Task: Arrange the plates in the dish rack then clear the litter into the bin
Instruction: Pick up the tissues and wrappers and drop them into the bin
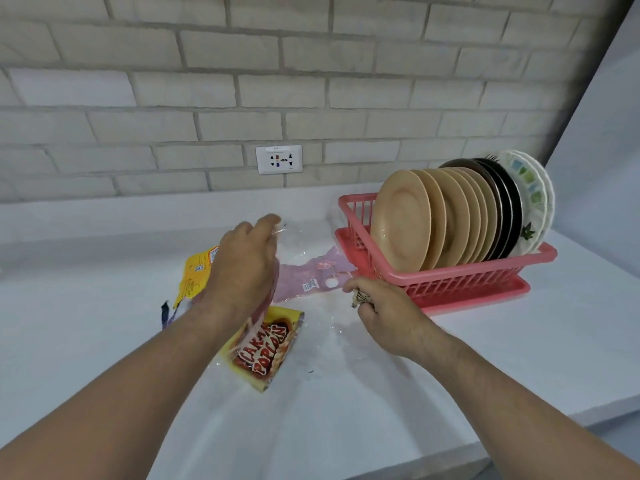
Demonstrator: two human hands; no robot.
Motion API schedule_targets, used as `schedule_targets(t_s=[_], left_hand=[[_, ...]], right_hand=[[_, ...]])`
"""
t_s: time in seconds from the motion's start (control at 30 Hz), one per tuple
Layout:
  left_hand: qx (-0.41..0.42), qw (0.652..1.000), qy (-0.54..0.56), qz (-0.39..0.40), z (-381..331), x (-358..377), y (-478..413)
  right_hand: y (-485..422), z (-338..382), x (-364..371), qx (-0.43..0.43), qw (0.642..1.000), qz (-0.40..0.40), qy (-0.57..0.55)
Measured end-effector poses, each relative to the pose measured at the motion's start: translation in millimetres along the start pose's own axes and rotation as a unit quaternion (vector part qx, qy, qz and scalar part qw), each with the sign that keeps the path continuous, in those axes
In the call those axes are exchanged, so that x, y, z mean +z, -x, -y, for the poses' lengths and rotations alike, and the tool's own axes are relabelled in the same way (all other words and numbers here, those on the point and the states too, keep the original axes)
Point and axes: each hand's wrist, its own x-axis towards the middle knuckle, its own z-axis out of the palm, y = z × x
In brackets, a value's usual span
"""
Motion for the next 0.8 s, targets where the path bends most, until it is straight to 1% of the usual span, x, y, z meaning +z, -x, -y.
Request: schedule_targets(t_s=[0.03, 0.07, 0.17, 0.2, 0.27, 0.3, 0.37, 0.47, 0.53, 0.6, 0.7, 0.8], left_hand=[[-0.003, 1.000, 0.004, -0.001, -9, -2, -2], [-0.014, 1.000, 0.009, 0.017, -17, -2, -3], [-0.045, 0.992, 0.017, 0.119, -41, -3, -2], [-0.051, 0.988, 0.024, 0.142, -49, -3, -1], [-0.050, 0.987, 0.025, 0.151, -64, 0, 3], [-0.039, 0.990, 0.021, 0.136, -69, 3, 4], [-0.004, 0.997, 0.013, 0.076, -80, 9, 7], [0.029, 0.999, 0.038, 0.001, -98, 16, 13], [0.000, 0.995, 0.099, -0.018, -114, 20, 15], [-0.038, 0.984, 0.173, -0.020, -125, 24, 19], [-0.059, 0.977, 0.202, -0.046, -140, 25, 25], [-0.100, 0.959, 0.256, -0.075, -155, 27, 28]], right_hand=[[3, -1, -3, -0.002, 1.000, -0.001, 0.001], [5, -2, -6, -0.004, 1.000, -0.005, -0.002], [15, -6, -14, -0.002, 0.999, -0.025, -0.034], [19, -8, -17, 0.001, 0.999, -0.027, -0.045], [27, -13, -22, -0.001, 0.999, -0.019, -0.048], [31, -17, -24, -0.004, 0.999, -0.013, -0.048], [39, -23, -29, 0.000, 0.998, 0.003, -0.057], [52, -30, -32, 0.003, 0.995, 0.034, -0.096], [61, -31, -32, 0.002, 0.991, 0.060, -0.121], [69, -29, -32, -0.002, 0.988, 0.077, -0.132], [76, -25, -33, -0.005, 0.985, 0.089, -0.144], [80, -20, -31, 0.004, 0.978, 0.108, -0.179]])
